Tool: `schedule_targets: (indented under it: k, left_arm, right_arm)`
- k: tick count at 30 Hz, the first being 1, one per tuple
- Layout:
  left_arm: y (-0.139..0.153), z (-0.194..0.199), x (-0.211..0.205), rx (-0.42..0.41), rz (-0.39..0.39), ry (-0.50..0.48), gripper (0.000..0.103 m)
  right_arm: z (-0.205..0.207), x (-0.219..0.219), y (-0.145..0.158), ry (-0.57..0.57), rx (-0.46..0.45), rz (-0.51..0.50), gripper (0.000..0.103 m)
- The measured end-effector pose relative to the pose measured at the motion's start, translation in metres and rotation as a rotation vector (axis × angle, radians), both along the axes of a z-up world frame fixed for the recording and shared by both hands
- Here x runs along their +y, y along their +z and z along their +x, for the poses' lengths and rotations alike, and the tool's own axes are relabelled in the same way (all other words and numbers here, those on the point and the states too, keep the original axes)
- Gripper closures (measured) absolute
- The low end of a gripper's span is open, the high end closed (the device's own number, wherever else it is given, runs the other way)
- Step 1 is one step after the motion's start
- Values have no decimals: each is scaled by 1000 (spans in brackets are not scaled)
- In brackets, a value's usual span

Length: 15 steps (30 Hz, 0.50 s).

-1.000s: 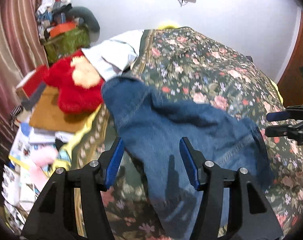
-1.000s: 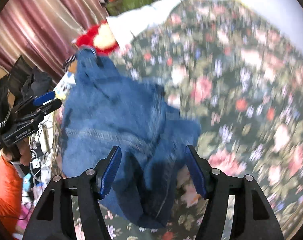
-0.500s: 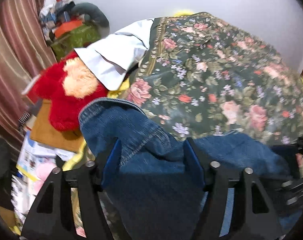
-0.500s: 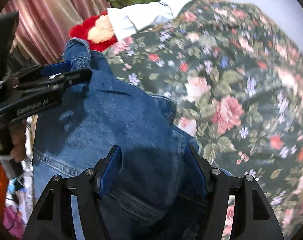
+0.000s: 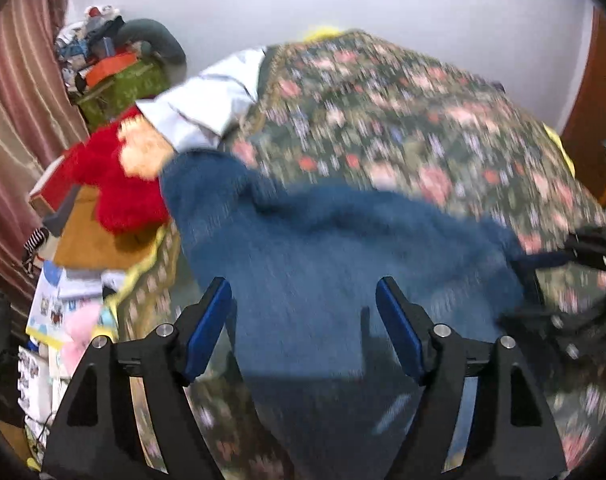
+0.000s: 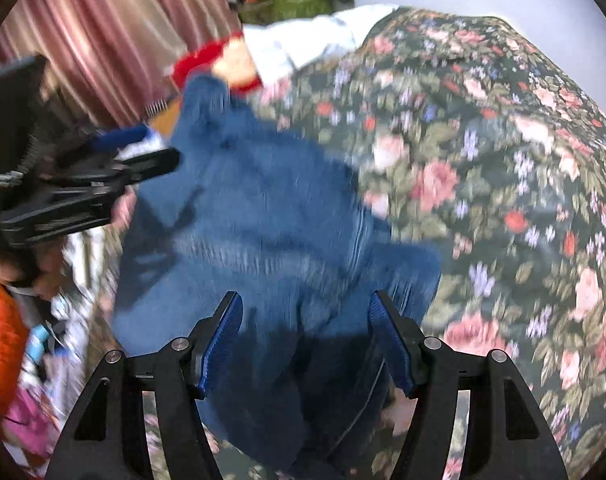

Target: Fold large clothes

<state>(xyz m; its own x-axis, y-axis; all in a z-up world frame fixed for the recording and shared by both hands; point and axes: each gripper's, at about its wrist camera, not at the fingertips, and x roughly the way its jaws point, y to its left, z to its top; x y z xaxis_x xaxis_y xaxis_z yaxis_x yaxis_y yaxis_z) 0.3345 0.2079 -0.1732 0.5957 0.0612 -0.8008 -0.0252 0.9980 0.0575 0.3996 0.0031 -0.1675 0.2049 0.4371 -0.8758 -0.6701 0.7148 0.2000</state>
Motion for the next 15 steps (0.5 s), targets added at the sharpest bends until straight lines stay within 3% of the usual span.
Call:
schedule_targets:
  k: [3,8,12,15]
  left_arm:
    - [-19,-25,-7,57,24,2,28]
    - [-16,-63,-8,50,51,44,28]
    - [11,-85,-6,2,52,80,28]
    - [48,-103,-11,-90,63,102,28]
  right_arm:
    - [-16,-6,-20,-14,16,-60,39]
    - [-34,-27,-11,-65,25,-54,39]
    - [-52,-45,21,-122,-31,-17,39]
    - [-68,-55,56,-143,-111,36,39]
